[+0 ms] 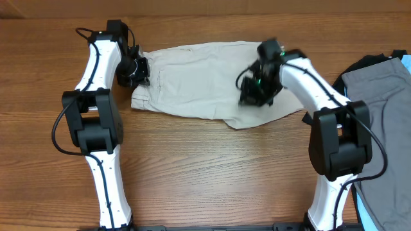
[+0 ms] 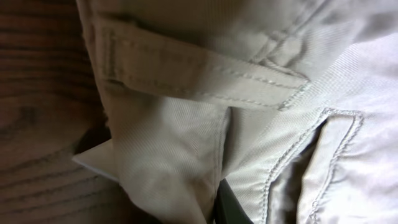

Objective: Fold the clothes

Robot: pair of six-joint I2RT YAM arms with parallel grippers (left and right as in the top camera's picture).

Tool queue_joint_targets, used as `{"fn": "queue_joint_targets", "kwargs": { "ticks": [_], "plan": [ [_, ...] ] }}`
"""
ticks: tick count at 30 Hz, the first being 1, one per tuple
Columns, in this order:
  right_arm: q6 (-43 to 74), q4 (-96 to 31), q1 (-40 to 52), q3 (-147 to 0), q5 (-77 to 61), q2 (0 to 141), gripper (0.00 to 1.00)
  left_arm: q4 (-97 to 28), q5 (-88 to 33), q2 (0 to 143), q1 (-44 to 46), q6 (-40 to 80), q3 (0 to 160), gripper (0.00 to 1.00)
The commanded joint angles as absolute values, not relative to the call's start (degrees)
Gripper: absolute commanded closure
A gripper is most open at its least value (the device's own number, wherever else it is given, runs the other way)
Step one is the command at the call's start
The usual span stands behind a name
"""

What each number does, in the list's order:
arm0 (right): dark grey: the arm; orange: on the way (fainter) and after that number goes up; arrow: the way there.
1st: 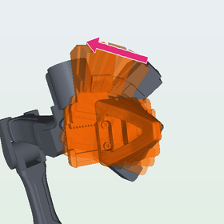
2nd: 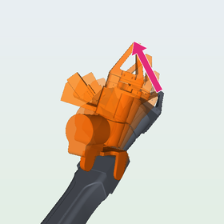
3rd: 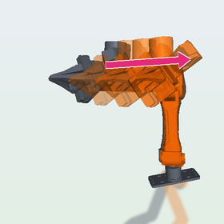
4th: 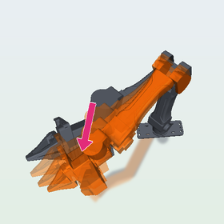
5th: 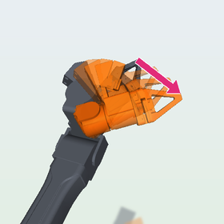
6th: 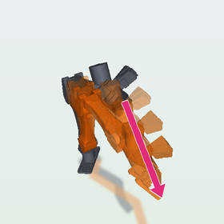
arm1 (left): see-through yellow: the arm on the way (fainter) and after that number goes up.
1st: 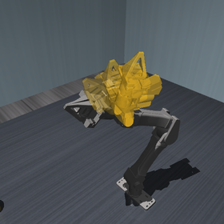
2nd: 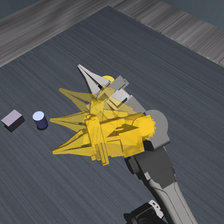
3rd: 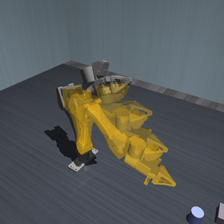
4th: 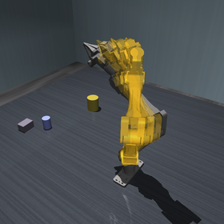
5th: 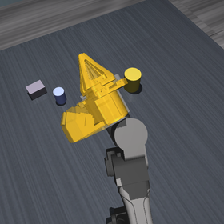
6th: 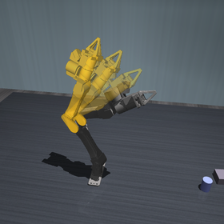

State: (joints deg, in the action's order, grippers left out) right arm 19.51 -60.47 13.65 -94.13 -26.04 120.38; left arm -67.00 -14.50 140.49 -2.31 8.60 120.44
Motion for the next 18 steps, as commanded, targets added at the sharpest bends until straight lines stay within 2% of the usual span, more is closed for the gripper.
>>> {"fn": "queue_joint_targets", "kwargs": {
  "ticks": [1,12,18],
  "plan": [
    [19.1,-60.2,13.6,-101.1,-30.1,116.9,0.96,-70.4,-15.8,142.6,-1.3,7.7,127.5,0.96],
    [24.7,-53.7,22.2,-97.5,-30.5,120.6,0.96,-83.0,-19.5,142.6,2.9,7.7,150.9,0.96],
    [27.1,-52.7,26.7,-97.4,-21.2,123.4,0.96,-87.6,-19.6,142.6,3.6,7.7,160.4,0.95]
  ]
}}
